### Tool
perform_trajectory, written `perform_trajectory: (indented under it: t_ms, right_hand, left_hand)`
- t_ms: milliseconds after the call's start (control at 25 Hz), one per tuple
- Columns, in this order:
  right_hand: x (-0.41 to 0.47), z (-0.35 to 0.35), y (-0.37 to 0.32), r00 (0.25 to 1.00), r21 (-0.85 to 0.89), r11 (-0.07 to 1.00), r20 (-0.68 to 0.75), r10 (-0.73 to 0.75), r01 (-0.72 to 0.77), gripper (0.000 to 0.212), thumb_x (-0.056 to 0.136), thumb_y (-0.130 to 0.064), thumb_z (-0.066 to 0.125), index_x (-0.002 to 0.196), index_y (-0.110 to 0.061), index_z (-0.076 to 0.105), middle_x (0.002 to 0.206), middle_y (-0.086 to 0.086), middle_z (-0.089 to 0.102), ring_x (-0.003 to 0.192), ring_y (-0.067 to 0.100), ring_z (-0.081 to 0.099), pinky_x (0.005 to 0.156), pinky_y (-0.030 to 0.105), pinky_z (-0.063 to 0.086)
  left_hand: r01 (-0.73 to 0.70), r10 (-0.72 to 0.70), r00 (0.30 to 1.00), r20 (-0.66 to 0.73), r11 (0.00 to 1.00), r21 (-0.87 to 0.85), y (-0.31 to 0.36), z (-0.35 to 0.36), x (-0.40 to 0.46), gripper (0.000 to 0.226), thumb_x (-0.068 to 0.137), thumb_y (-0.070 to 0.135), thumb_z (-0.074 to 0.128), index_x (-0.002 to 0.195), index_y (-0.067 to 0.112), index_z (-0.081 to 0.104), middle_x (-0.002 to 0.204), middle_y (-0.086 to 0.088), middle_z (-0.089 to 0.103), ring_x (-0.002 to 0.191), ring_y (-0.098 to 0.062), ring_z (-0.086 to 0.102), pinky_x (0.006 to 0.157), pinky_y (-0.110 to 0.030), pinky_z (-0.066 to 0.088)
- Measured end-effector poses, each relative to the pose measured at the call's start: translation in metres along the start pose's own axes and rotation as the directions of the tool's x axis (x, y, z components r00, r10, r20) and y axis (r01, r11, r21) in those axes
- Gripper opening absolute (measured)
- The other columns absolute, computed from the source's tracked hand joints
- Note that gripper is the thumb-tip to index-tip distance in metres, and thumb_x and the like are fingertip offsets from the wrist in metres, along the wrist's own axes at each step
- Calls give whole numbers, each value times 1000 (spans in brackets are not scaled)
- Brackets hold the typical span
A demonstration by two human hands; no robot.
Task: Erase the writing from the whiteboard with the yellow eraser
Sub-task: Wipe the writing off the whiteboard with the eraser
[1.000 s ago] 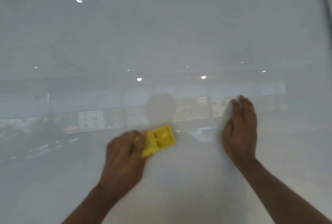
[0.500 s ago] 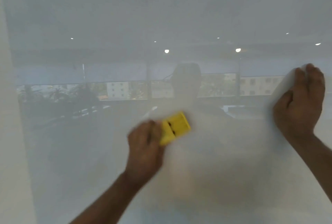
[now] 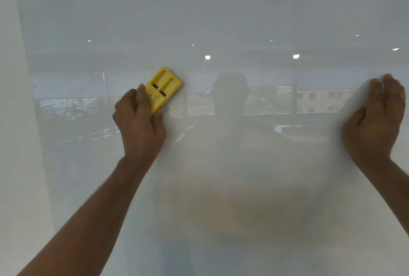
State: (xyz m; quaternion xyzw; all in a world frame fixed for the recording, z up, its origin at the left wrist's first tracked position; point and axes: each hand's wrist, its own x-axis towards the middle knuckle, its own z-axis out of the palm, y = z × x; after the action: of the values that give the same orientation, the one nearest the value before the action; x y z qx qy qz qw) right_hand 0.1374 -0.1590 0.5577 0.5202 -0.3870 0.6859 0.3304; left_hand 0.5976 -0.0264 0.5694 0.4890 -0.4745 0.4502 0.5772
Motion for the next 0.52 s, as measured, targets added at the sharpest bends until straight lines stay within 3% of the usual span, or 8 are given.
perform_trajectory:
  t_ms: [80, 200, 280, 360, 520]
  right_hand:
    - [-1, 2, -15, 1000, 27, 1000, 20, 0, 0, 59, 97, 8, 32, 155, 6, 35, 162, 26, 35, 152, 48, 27, 130, 53, 21]
    - [1, 12, -64, 984, 118, 982, 79, -161, 151, 60, 91, 12, 36, 150, 10, 43, 160, 27, 39, 150, 46, 30, 128, 56, 23]
    - [9, 21, -112, 946, 175, 954, 171, -275, 245, 54, 95, 0, 39, 148, 6, 48, 160, 24, 40, 151, 45, 32, 126, 57, 21]
    - [8, 31, -147, 926, 138, 952, 231, -298, 272, 49, 103, -17, 41, 149, -2, 49, 163, 17, 40, 154, 40, 30, 126, 56, 19]
    - [2, 40, -155, 943, 62, 964, 201, -267, 259, 53, 106, -32, 38, 151, -6, 49, 164, 14, 40, 155, 37, 29, 127, 57, 18]
  left_hand:
    - [-68, 68, 997, 21, 998, -7, 15, 4, -20, 61, 93, 20, 61, 146, -6, 45, 129, -35, 55, 114, -46, 51, 93, -49, 41]
    - [-381, 396, 903, 168, 917, -116, 48, 7, -97, 59, 81, 7, 70, 136, 0, 49, 121, -30, 60, 101, -49, 63, 87, -48, 48]
    - [-520, 555, 794, 248, 832, -196, 60, 3, -145, 47, 87, 11, 67, 132, 5, 54, 125, -22, 58, 105, -43, 63, 92, -46, 45]
    - [-578, 619, 734, 280, 786, -219, 58, 6, -152, 44, 94, 19, 64, 135, 7, 57, 129, -19, 57, 111, -38, 60, 97, -47, 44]
    - [-576, 581, 789, 200, 813, -87, 53, 19, -41, 55, 91, 25, 70, 140, 8, 52, 127, -22, 61, 111, -39, 61, 91, -42, 43]
